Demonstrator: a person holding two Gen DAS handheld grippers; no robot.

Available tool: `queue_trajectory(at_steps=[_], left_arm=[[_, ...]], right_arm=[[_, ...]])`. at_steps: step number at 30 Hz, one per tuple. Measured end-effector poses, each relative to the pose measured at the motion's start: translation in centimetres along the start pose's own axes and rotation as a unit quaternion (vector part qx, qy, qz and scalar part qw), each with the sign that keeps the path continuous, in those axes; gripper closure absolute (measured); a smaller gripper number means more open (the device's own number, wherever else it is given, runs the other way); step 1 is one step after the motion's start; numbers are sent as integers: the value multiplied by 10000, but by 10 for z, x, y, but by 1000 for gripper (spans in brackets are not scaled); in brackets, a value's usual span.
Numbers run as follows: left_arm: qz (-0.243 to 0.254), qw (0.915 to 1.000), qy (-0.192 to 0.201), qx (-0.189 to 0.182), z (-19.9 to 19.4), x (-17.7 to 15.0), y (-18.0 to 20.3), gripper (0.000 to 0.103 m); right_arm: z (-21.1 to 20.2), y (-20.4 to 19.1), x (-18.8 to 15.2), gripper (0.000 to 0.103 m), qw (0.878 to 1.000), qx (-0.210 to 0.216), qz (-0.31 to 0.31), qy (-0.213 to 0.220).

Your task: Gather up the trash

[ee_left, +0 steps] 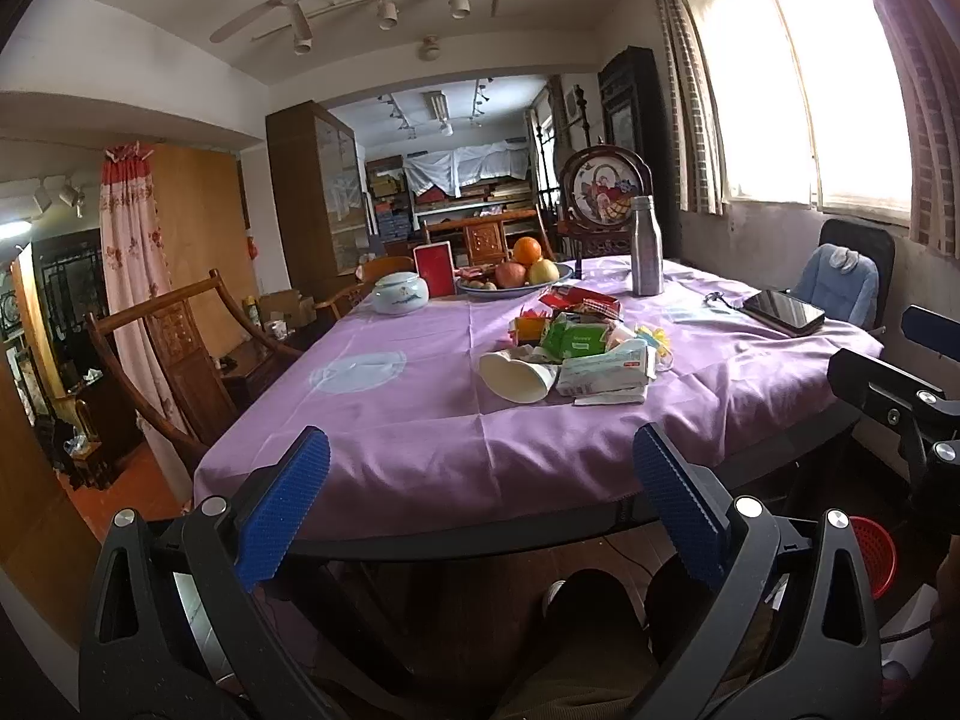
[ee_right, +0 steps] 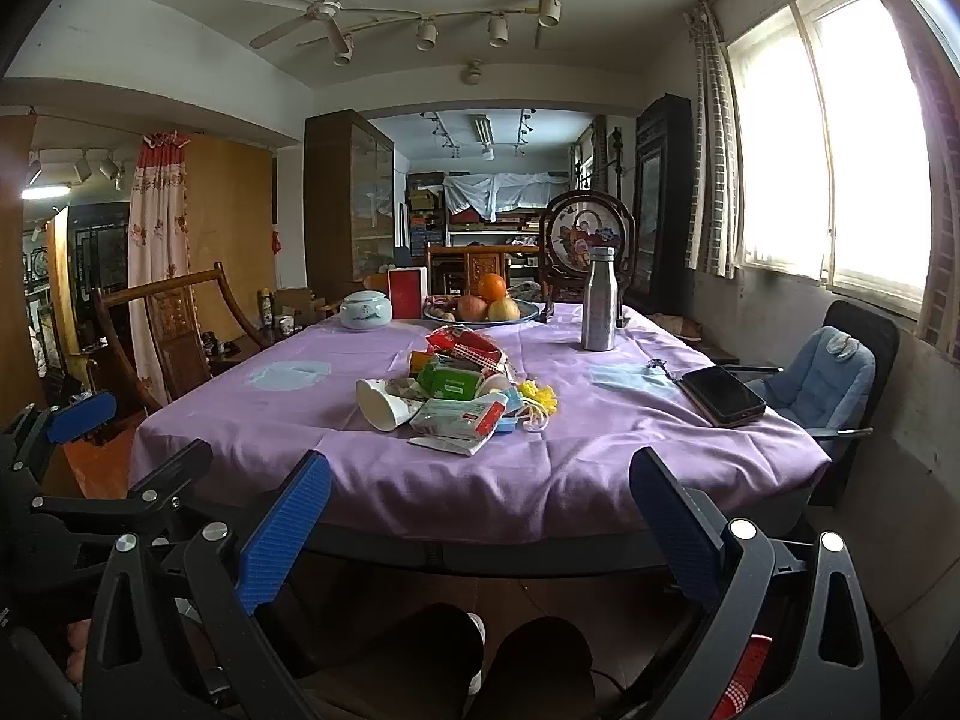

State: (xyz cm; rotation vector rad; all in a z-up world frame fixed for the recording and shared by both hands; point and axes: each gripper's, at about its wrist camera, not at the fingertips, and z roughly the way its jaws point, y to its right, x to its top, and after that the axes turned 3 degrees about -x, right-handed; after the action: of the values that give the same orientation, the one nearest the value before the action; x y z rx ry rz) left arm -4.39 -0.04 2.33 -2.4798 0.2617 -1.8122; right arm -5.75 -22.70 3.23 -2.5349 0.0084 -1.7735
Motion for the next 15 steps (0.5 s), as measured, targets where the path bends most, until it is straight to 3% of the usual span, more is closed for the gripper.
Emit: queue_trajectory(at_steps=[15], left_arm=[[-55, 10000, -27, 8, -1, 0, -2, 6]], right_arm=[[0, -1, 0, 6, 10000, 4, -12, 20]])
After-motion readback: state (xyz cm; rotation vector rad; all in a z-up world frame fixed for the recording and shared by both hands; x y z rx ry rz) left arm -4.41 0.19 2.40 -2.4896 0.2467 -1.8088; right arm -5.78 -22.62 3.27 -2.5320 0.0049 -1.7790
